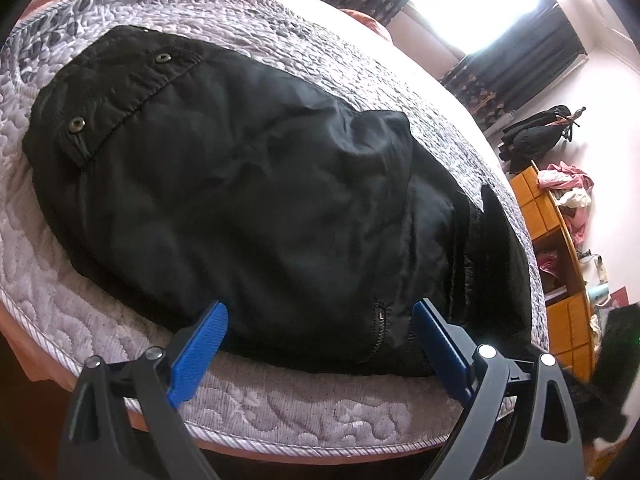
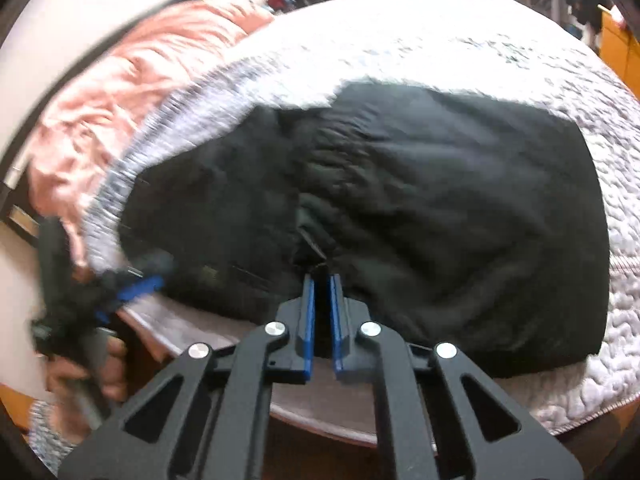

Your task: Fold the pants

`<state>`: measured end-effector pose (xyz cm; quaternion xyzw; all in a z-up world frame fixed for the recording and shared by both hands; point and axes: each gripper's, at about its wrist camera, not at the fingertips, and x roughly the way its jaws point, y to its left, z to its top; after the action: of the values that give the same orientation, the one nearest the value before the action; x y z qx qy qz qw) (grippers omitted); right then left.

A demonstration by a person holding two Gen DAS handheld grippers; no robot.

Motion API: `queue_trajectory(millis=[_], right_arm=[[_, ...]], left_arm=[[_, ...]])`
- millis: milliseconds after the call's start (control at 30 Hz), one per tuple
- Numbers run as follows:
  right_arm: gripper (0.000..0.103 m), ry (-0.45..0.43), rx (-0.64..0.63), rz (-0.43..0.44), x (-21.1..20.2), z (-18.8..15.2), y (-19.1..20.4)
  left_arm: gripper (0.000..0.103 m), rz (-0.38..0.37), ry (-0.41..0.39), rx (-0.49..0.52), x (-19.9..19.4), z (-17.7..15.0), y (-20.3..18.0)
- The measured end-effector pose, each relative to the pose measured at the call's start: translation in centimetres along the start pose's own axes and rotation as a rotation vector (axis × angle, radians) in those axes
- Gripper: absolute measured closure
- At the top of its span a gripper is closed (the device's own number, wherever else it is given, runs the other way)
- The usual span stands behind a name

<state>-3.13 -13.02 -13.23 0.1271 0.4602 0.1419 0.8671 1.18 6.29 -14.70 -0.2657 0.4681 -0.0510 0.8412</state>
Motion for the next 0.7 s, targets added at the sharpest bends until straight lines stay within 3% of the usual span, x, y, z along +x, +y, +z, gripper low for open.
queue_trajectory(millis=[200,367,467,567,600,667,700], right_arm=[[0.097,0.005,-0.079,0.06,0.6,1.3,3.8],[0.097,0.132,-0.109,-0.021,5.6,-0.1,4.3],[0.095,0.144,-0.133,-0.042,6.7,-1.0,4.1],[0.079,0.149,-0.131,0.012,5.8,-1.0,4.1],[0.068,0.149,-0.127,0.04,5.3,-1.1,3.9],[0.061,0.13,-0.114,0.083,3.3,-1.0,3.0],[0.049,0.122,-0.108,0.097,2.4,-0.9,2.6]], left_arm=[[0.009,0.004,-0.004,-0.005,-0.2,0.2,0.4],[0.009,0.008,-0.013,-0.014,-0.7,0.4,0.6],[0.009,0.011,-0.016,0.0,-0.9,0.6,0.0],[0.009,0.003,-0.014,0.025,-0.8,0.8,-1.2],[0.009,0.0,-0.014,0.034,-0.7,0.9,-1.7],[0.009,-0.011,-0.016,0.067,-0.7,1.0,-3.3],[0.009,-0.019,-0.016,0.081,-0.6,1.1,-4.1]])
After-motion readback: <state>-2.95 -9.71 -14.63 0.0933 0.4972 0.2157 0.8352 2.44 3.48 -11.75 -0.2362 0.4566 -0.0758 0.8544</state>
